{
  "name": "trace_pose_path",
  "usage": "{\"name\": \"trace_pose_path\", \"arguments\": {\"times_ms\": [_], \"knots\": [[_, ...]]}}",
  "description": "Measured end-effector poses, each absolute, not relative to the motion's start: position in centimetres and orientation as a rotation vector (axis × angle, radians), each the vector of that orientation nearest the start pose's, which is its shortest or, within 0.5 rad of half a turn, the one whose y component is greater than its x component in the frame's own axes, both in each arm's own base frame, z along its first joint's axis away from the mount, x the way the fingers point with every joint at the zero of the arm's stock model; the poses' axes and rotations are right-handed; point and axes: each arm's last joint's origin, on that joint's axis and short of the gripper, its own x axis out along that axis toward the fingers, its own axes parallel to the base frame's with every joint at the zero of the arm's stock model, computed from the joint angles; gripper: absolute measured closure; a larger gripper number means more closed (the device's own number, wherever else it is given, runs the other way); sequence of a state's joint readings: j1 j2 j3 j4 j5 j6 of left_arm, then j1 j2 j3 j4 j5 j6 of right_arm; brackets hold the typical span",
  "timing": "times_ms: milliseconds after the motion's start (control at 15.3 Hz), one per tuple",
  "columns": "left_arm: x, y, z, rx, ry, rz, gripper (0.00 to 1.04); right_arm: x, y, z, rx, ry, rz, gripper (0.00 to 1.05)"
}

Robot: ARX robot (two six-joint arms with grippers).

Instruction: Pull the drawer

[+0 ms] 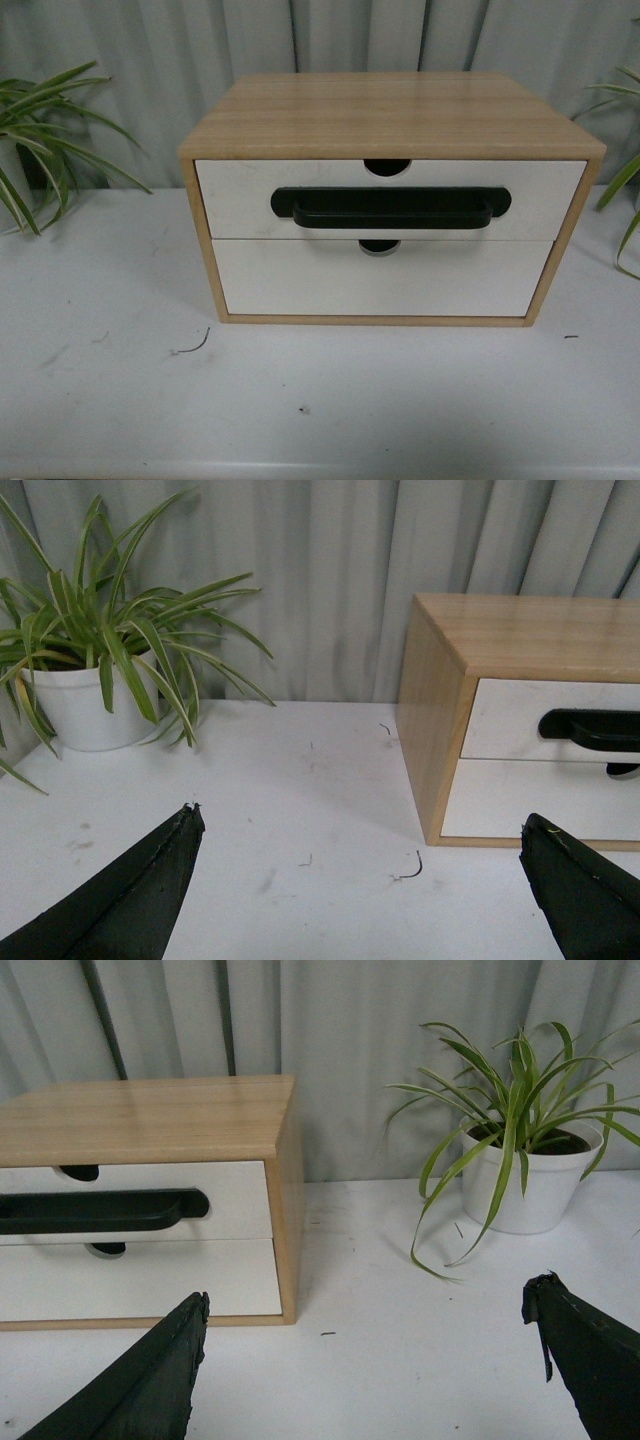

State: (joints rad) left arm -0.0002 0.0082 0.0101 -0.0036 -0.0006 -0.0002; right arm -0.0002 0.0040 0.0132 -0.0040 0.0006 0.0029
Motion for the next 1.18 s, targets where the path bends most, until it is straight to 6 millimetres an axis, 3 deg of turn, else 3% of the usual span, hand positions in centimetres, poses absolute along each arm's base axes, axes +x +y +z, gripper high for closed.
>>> {"name": "trace_pose_path", "arguments": {"times_ms": [1176], "knots": [[9.76,0.0,16.6,0.0,0.002,0.0,0.07,9.71,0.0,16.73,0.003,-0.005,-0.001,0.06]]}}
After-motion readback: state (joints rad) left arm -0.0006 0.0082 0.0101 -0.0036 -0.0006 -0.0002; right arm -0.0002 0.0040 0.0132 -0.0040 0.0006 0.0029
